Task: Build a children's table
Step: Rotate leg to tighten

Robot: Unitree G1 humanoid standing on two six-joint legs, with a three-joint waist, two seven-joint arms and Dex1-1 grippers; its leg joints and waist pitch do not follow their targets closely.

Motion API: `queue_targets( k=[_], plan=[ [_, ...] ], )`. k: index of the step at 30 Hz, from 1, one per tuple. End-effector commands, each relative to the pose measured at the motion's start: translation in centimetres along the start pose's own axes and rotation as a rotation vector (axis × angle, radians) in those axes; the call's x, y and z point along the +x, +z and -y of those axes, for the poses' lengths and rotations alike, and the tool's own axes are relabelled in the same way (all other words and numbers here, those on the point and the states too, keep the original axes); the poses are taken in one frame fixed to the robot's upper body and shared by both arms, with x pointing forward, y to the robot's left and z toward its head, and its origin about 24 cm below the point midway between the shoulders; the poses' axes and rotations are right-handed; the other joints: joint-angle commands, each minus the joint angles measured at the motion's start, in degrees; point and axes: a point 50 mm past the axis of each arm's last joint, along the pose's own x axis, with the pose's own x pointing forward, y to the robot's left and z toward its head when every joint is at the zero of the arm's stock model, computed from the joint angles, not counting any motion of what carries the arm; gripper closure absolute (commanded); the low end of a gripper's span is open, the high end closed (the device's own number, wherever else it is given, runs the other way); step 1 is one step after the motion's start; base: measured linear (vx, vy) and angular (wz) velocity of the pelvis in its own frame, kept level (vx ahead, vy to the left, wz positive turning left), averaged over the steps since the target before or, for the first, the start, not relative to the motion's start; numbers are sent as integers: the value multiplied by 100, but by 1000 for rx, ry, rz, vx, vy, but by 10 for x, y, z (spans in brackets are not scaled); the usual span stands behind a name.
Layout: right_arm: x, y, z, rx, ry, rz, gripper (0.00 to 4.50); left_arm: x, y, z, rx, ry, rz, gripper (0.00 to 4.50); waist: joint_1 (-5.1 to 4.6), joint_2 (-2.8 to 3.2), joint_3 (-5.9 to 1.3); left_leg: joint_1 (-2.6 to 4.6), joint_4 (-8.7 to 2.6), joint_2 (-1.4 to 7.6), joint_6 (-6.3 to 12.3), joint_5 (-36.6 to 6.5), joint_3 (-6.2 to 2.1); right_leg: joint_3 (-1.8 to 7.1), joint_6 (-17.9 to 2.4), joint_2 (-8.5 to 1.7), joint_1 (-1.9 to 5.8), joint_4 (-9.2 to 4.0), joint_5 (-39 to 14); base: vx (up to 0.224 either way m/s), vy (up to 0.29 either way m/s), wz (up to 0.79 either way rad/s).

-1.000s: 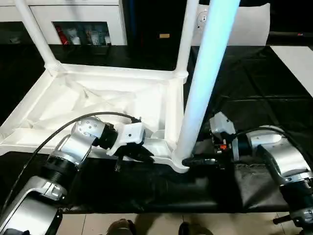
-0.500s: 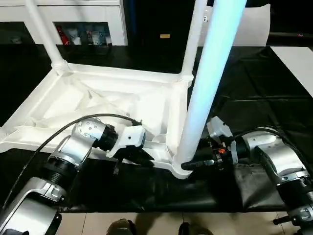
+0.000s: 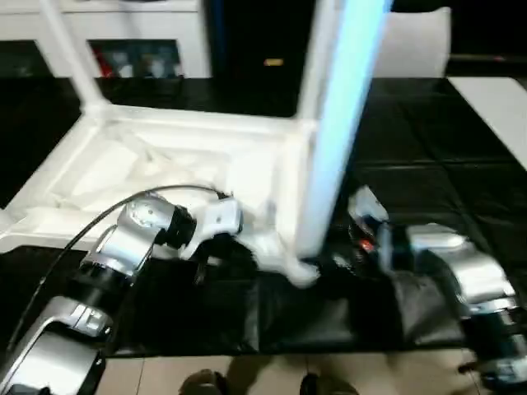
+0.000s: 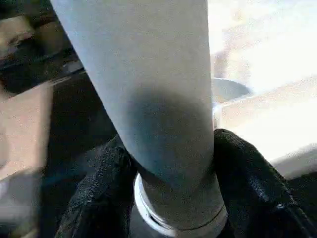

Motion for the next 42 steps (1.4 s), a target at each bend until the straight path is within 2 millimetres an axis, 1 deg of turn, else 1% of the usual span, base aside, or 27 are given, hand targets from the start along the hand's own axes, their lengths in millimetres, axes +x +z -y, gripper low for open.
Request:
queue_targets(
  k=[1, 2, 4, 6, 7, 8, 9, 10, 13, 14, 15, 17, 18, 19, 20, 22, 24, 25, 26, 28, 29, 30, 31, 35, 37, 38, 42],
  plan=[
    [40, 12, -19, 18, 62, 60, 246, 34, 27, 0, 8, 23, 94, 450, -16, -59, -332, 63, -448, 249, 42, -1433, -154, 232, -989, -385, 251, -514, -2575, 0, 0, 0],
    [59, 15, -19, 56, -56, 75, 246, 46, 37, -9, -57, 138, 115, 450, -105, -79, -337, 51, -453, 240, -3, -1455, -168, 229, -951, -376, 250, -519, -2619, 0, 0, 0],
    [66, 17, -17, 81, -111, 77, 247, 50, 41, -12, -90, 178, 131, 450, -170, -73, -343, 59, -441, 219, -10, -1458, -177, 226, -949, -377, 249, -525, -2627, 0, 0, 0],
    [75, 19, -15, 129, -182, 86, 249, 55, 47, -16, -133, 233, 156, 450, -207, -69, -342, 35, -440, 210, 65, -1399, -163, 229, -947, -369, 258, -545, -2540, 0, 0, 0],
    [85, 21, -13, 180, -266, 91, 250, 61, 53, -19, -187, 280, 181, 450, -208, -51, -354, 62, -427, 211, 93, -1351, -153, 237, -1003, -366, 236, -553, -2387, 0, 0, 0],
    [85, 21, -13, 180, -266, 91, 250, 61, 53, -19, -187, 280, 181, 450, -221, -58, -354, 59, -424, 203, 99, -1318, -144, 240, -1029, -357, 230, -553, -2306, 0, 0, 0],
    [92, 23, -12, 207, -335, 93, 250, 64, 58, -22, -224, 325, 204, 450, -216, -46, -365, 58, -433, 208, 107, -1318, -154, 232, -1046, -354, 247, -541, -2224, 0, 0, 0],
    [100, 26, -10, 242, -419, 92, 250, 67, 64, -26, -267, 375, 228, 450, -240, -33, -366, 60, -426, 204, 101, -1252, -140, 241, -1122, -347, 232, -529, -2003, 0, 0, 0],
    [106, 28, -10, 251, -478, 94, 250, 68, 67, -29, -292, 418, 238, 450, -238, -35, -384, 63, -423, 200, 166, -1150, -134, 243, -1186, -340, 259, -505, -1664, 0, 0, 0],
    [107, 30, -10, 236, -496, 107, 195, 68, 68, -30, -289, 438, 238, 450, -233, -36, -394, 56, -419, 197, 191, -1096, -131, 243, -1189, -343, 276, -501, -1579, 0, 0, 0],
    [108, 31, -10, 225, -502, 114, 181, 67, 68, -31, -286, 444, 237, 450, -225, -34, -397, 58, -416, 199, 244, -1033, -123, 246, -1201, -341, 275, -495, -1440, 0, 0, 0],
    [107, 33, -10, 228, -495, 136, 182, 66, 66, -29, -267, 432, 222, 450, -216, -30, -403, 39, -413, 192, 344, -932, -117, 247, -1242, -341, 302, -477, -1216, 0, 0, 0],
    [107, 34, -10, 229, -498, 142, 182, 65, 65, -29, -258, 429, 211, 450, -214, -28, -400, 38, -418, 197, 358, -924, -121, 243, -1248, -344, 306, -475, -1214, 0, 0, 0],
    [107, 34, -10, 229, -501, 144, 164, 65, 64, -29, -255, 428, 207, 450, -211, -27, -401, 45, -416, 199, 377, -909, -116, 242, -1258, -343, 306, -477, -1208, 0, 0, 0],
    [103, 33, -8, 211, -511, 147, 135, 62, 61, -28, -246, 426, 189, 450, -209, -33, -419, 44, -412, 202, 382, -880, -118, 241, -1265, -345, 319, -469, -1185, 0, 0, 0],
    [95, 32, -4, 178, -521, 159, 132, 57, 54, -28, -226, 417, 159, 450, -203, -28, -410, 38, -418, 211, 383, -883, -119, 239, -1265, -355, 314, -476, -1221, 0, 0, 0],
    [87, 31, -1, 160, -526, 174, 107, 53, 49, -27, -219, 412, 139, 450, -202, -27, -420, 30, -416, 219, 398, -845, -120, 240, -1279, -349, 325, -449, -1095, 0, 0, 0],
    [82, 30, 0, 152, -526, 177, 107, 51, 48, -27, -207, 404, 132, 450, -206, -26, -424, 28, -411, 216, 420, -769, -118, 240, -1323, -346, 331, -437, -961, 0, 0, 0],
    [75, 28, 3, 137, -522, 183, 85, 48, 44, -26, -196, 389, 123, 450, -195, -36, -445, 32, -403, 221, 464, -703, -120, 238, -1366, -350, 352, -416, -822, 0, 0, 0],
    [54, 25, 8, 96, -497, 192, 76, 41, 36, -21, -151, 321, 105, 450, -187, -16, -451, 25, -391, 222, 517, -622, -117, 241, -1413, -349, 362, -396, -636, 0, 0, 0],
    [54, 25, 8, 96, -497, 192, 67, 41, 36, -21, -151, 321, 105, 450, -189, -30, -454, 11, -378, 222, 620, -542, -107, 243, -1491, -347, 375, -369, -375, 0, 0, 0],
    [49, 25, 10, 85, -488, 192, 67, 39, 34, -19, -146, 305, 98, 450, -192, -20, -458, 2, -377, 221, 624, -516, -110, 239, -1520, -355, 377, -361, -345, 0, 0, 0],
    [40, 25, 12, 55, -459, 192, 43, 37, 31, -17, -131, 270, 96, 450, -192, -48, -461, 28, -370, 221, 630, -545, -95, 237, -1551, -340, 361, -374, -373, 0, 0, 0],
    [16, 21, 14, -36, -356, 150, 16, 28, 22, -12, -59, 169, 74, 450, -123, -36, -443, 47, -379, 253, 632, -667, -100, 240, -1522, -350, 356, -385, -597, 0, 0, 0],
    [8, 19, 14, -76, -312, 118, 6, 24, 19, -9, -16, 126, 59, 450, -121, -40, -433, 58, -382, 259, 615, -754, -98, 237, -1515, -352, 341, -393, -707, 0, 0, 0],
    [-2, 16, 14, -110, -246, 90, 6, 19, 15, -4, 21, 52, 36, 450, -98, -36, -423, 79, -386, 269, 575, -879, -93, 241, -1501, -357, 326, -417, -913, 0, 0, 0],
    [-14, 15, 11, -158, -125, 52, 6, 12, 11, 3, 106, -51, -1, 450, -23, -36, -409, 83, -397, 294, 490, -937, -85, 246, -1452, -360, 312, -406, -1091, 0, 0, 0]
  ],
)
